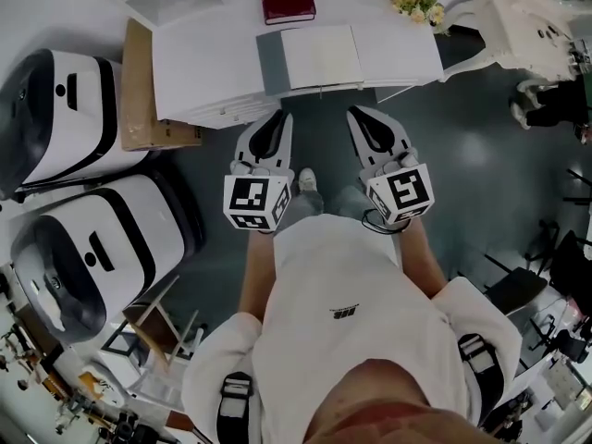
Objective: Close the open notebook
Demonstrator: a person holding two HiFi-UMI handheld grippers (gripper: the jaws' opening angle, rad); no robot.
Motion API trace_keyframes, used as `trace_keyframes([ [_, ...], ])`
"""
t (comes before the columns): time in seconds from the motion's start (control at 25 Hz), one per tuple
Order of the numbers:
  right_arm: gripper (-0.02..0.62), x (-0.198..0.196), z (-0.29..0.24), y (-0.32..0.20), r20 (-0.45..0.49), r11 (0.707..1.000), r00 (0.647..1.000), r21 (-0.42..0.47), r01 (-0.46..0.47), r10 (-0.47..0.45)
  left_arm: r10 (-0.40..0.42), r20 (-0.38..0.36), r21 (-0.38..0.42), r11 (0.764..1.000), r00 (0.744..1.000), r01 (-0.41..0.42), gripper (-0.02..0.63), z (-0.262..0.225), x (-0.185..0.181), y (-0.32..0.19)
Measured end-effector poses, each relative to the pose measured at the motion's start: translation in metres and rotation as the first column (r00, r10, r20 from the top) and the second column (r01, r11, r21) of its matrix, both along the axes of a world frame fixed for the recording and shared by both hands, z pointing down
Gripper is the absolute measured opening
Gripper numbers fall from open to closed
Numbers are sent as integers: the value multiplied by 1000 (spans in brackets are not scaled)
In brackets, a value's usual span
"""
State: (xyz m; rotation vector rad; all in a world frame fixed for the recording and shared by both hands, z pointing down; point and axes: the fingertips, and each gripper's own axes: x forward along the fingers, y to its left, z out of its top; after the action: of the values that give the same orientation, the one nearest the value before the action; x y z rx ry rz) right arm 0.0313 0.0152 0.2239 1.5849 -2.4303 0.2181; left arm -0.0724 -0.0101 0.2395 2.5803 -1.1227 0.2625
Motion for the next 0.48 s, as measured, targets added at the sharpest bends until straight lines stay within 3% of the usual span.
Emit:
trace_keyframes([
  [0.48, -2, -10, 50, -33, -12, 995, 998, -76, 67, -68, -71, 10, -81, 994, 997, 71, 0, 53, -7, -35],
])
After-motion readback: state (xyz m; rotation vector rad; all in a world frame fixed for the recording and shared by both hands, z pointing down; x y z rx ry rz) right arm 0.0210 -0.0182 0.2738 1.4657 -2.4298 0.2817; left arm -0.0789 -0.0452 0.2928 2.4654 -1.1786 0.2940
